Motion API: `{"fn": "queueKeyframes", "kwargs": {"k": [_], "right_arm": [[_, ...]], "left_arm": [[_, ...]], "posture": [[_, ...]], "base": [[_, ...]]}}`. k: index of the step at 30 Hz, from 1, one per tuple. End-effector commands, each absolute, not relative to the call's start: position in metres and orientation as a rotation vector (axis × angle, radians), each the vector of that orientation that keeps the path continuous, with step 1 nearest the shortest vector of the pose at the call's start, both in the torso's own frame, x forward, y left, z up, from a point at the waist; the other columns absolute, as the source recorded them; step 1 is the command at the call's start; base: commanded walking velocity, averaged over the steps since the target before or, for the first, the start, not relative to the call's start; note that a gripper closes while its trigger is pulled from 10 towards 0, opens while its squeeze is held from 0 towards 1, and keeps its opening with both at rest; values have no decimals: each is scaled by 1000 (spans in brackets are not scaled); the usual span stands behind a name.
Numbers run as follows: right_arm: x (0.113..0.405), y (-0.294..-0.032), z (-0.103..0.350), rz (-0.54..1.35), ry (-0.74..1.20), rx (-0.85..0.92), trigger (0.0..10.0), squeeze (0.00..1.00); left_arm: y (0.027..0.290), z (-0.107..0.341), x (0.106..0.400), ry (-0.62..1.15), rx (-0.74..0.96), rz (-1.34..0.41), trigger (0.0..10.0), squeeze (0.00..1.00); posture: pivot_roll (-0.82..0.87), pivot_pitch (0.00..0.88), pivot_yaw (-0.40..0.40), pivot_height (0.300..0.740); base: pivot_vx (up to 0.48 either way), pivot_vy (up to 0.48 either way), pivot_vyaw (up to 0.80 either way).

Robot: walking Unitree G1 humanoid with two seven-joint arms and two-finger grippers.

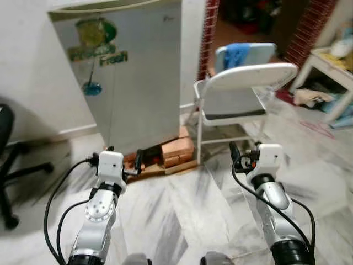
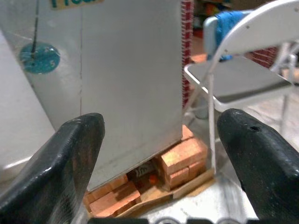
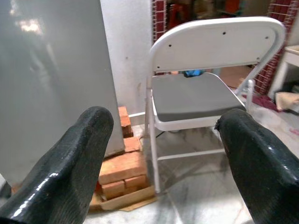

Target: Restocking fridge

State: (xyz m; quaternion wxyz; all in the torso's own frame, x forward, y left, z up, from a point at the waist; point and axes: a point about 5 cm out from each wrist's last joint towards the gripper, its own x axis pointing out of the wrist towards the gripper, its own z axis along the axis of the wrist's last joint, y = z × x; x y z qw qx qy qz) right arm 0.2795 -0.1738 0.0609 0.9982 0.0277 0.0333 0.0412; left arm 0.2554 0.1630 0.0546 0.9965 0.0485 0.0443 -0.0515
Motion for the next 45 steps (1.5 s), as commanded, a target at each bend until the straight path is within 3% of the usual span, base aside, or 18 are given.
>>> {"fn": "queueKeyframes", "kwargs": {"k": [1,14,20,31,45], "right_arm": [[283,-176,65,72,46,52,10000,0],[279,-189,59,-37,83,-33,10000,0],[280,-191,55,-73,123,27,10000,0],[280,-177,65,25,66,40,10000,0],[286,-179,75,64,32,15,10000,0]], "left_arm": [[163,58,259,79,98,-105,10000,0],[172,58,256,87,99,-108,10000,0],[172,60,256,83,87,-116,10000,0],[171,62,258,67,99,-124,10000,0],[163,58,254,72,65,-130,10000,0]], "posture": [[-56,0,42,740],[-37,0,39,740],[-36,0,40,740],[-38,0,23,740],[-36,0,1,740]], "base": [[0,480,-569],[0,480,0],[0,480,0],[0,478,0],[147,414,-700]]}}
